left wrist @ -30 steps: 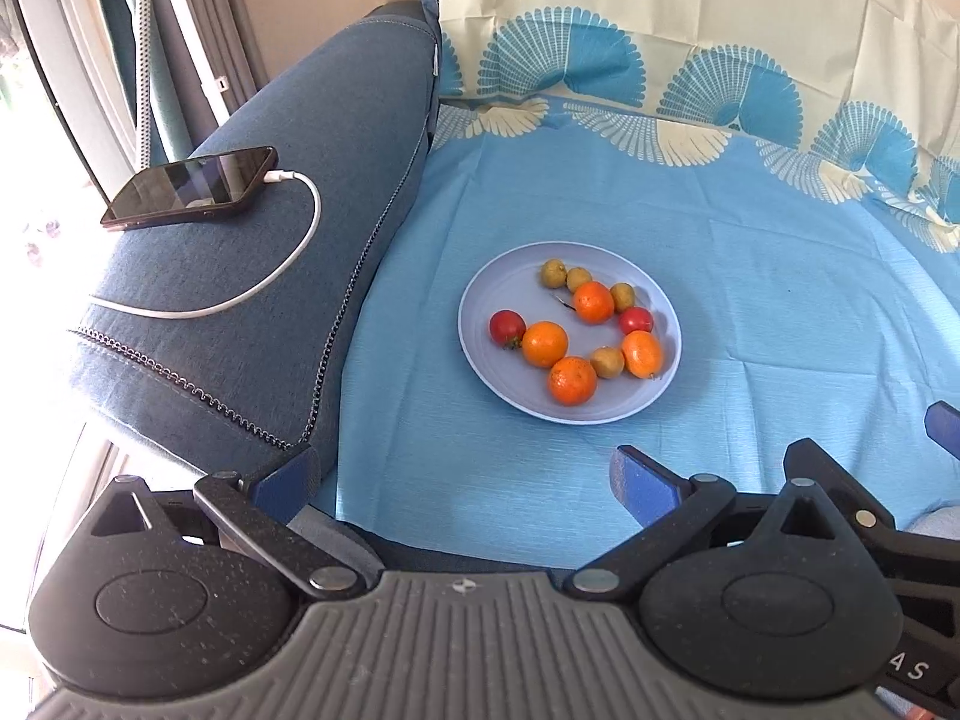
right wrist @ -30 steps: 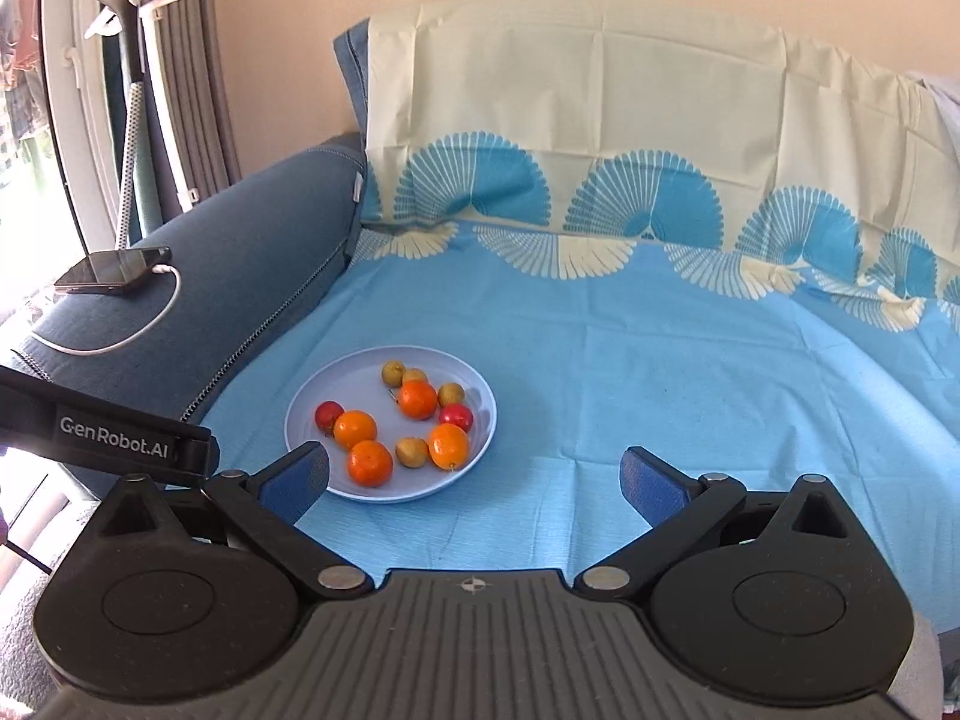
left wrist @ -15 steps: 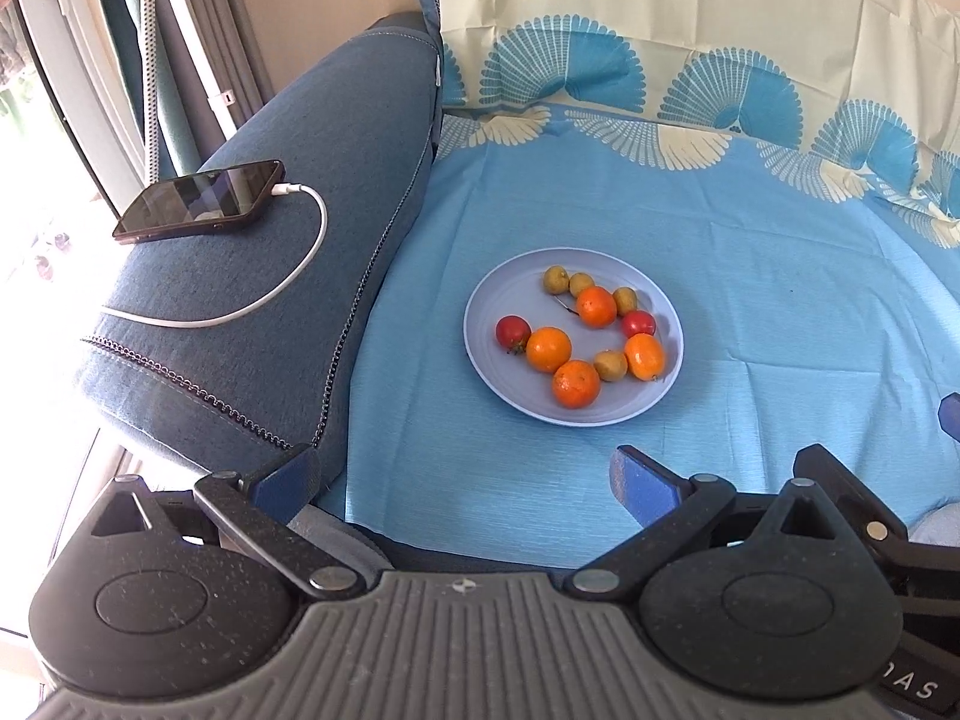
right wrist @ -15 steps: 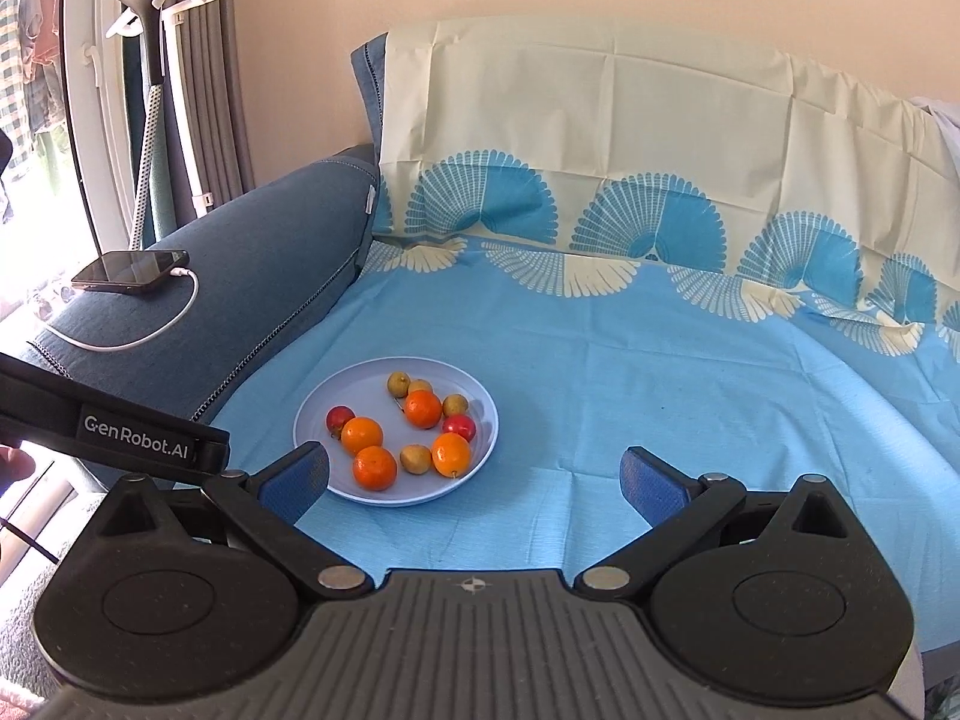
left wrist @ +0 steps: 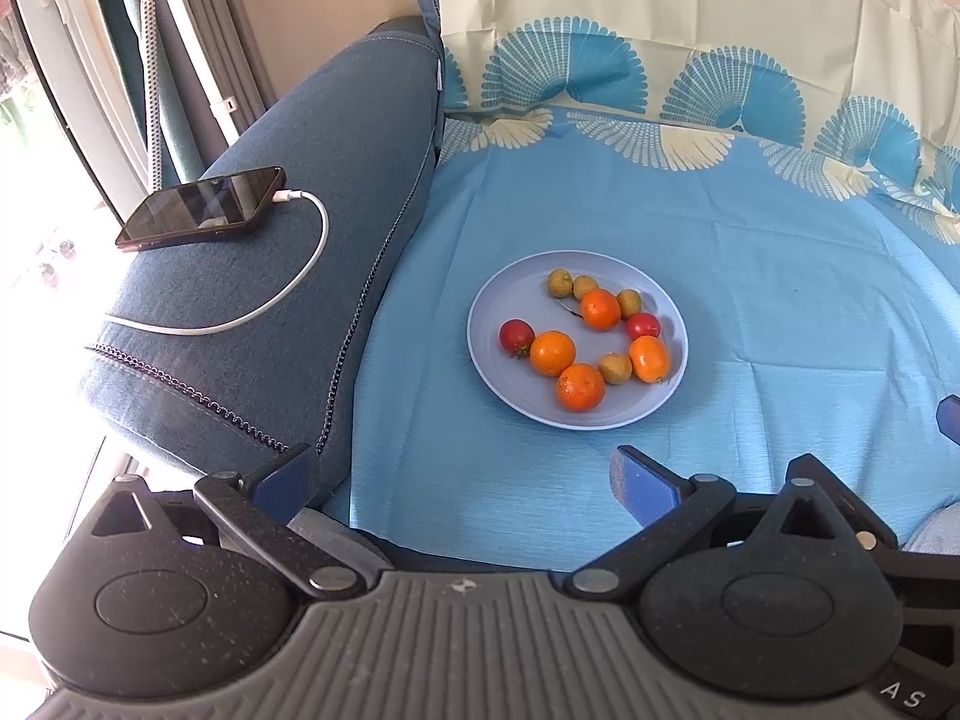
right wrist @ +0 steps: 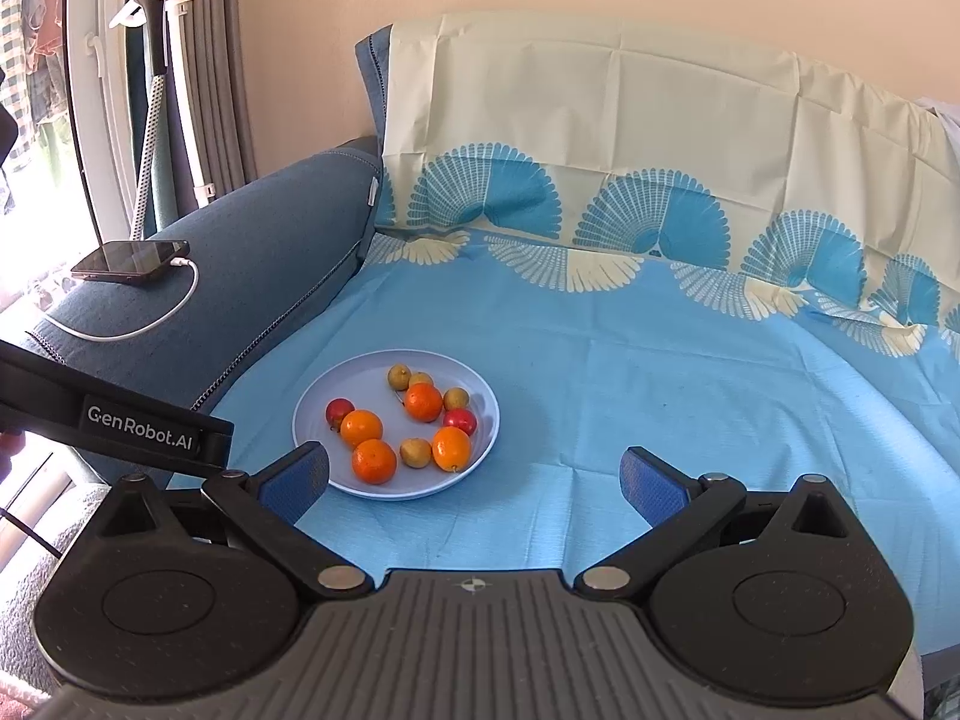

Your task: Organize fruits

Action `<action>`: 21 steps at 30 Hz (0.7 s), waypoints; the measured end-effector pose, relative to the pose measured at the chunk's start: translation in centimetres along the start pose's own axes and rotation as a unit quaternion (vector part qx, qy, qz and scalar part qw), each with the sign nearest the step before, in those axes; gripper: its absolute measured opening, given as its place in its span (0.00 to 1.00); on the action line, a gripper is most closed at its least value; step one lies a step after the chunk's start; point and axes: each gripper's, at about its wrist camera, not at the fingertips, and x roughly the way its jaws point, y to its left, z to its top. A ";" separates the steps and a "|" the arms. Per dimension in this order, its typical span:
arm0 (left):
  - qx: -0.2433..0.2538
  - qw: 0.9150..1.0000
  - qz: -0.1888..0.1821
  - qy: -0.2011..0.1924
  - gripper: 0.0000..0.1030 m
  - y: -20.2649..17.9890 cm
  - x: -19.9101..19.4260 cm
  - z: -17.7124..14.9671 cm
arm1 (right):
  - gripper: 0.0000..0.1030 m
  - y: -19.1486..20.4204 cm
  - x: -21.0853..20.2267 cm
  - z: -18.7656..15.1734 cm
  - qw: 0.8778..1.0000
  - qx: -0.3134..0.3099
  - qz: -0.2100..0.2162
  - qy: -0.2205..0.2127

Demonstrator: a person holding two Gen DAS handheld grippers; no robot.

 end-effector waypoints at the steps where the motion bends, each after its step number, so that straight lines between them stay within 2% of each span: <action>1: 0.000 1.000 -0.001 0.001 1.00 0.1 0.0 0.0 | 0.99 0.0 0.0 0.0 1.000 -0.001 0.000 0.001; 21: -0.002 1.000 0.000 0.000 1.00 0.2 0.0 0.1 | 0.99 0.3 0.1 0.1 1.000 -0.006 0.001 0.000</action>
